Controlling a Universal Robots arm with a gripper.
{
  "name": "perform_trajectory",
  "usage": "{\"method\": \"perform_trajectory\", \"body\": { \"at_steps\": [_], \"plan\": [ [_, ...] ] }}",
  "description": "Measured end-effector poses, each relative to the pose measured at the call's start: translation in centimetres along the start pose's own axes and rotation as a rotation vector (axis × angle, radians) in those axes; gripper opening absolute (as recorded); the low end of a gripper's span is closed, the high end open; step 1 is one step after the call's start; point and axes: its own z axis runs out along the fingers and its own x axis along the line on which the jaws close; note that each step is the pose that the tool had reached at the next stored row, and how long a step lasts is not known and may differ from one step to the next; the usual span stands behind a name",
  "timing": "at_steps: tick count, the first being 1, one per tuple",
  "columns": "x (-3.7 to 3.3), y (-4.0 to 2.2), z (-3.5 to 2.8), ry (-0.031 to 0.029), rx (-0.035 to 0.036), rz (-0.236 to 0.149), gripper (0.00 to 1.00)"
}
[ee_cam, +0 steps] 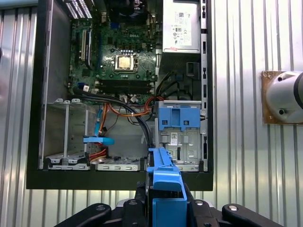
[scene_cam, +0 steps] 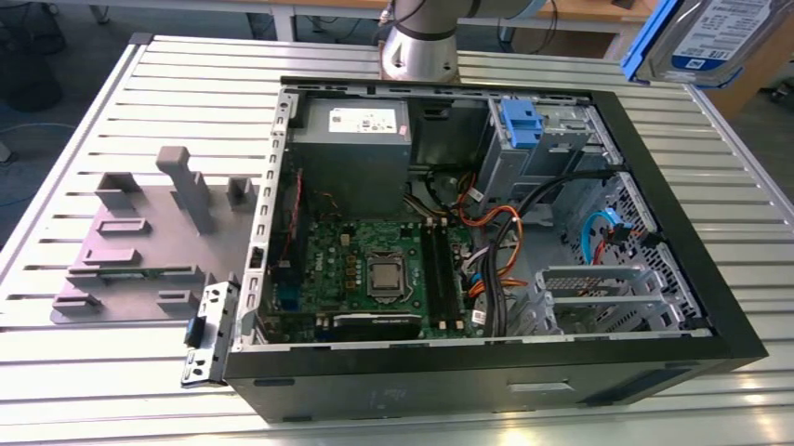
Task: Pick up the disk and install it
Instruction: 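Pick up the disk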
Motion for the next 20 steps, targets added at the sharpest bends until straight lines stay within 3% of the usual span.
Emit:
{"method": "perform_trajectory", "body": {
  "at_steps": [20],
  "plan": [
    [0.47, 0.00, 0.06, 0.0000, 0.0000, 0.000, 0.37]
  ]
}}
